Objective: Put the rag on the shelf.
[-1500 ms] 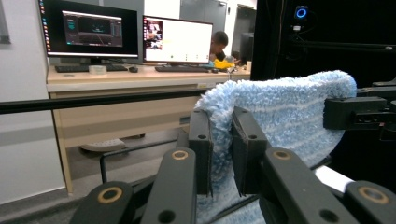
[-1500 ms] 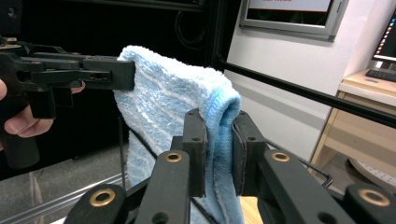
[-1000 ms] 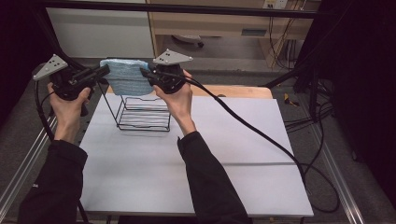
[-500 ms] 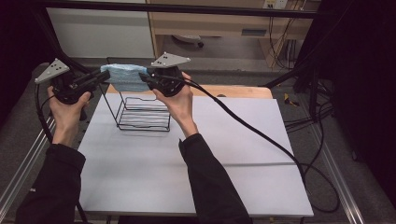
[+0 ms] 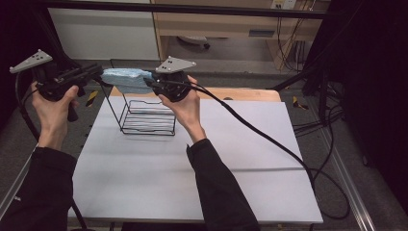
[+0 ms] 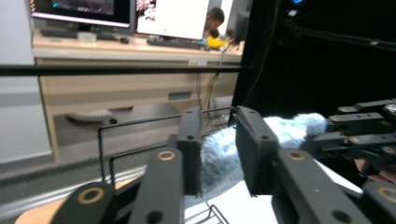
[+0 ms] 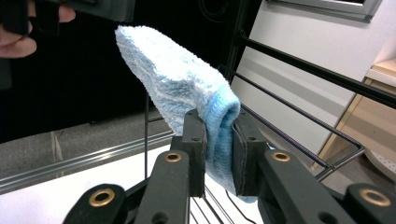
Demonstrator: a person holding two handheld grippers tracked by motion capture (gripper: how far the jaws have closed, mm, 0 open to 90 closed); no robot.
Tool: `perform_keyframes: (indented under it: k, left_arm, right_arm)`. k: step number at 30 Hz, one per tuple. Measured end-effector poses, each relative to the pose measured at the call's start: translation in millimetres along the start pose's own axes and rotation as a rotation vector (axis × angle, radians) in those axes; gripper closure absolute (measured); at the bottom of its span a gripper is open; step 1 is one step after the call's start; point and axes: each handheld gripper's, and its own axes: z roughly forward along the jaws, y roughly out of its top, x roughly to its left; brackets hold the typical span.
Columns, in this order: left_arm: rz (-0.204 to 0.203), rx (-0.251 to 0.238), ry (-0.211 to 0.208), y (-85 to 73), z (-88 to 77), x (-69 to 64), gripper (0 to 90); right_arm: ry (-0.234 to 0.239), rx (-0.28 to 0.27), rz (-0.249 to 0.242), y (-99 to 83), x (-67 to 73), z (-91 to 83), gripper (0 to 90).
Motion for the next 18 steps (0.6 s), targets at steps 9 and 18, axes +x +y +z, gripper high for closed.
perform_keyframes:
  k: [9,18]
  left_arm:
    - [-0.038,0.109,-0.031,-1.9,10.8,4.2,89.6]
    - [0.014,0.167,-0.034,-13.7,11.6,2.5,89.7]
  right_arm:
    - [0.01,0.009,-0.031,-0.9,1.8,-1.1,76.8]
    - [0.025,0.015,-0.029,-0.7,4.1,-2.7,69.6]
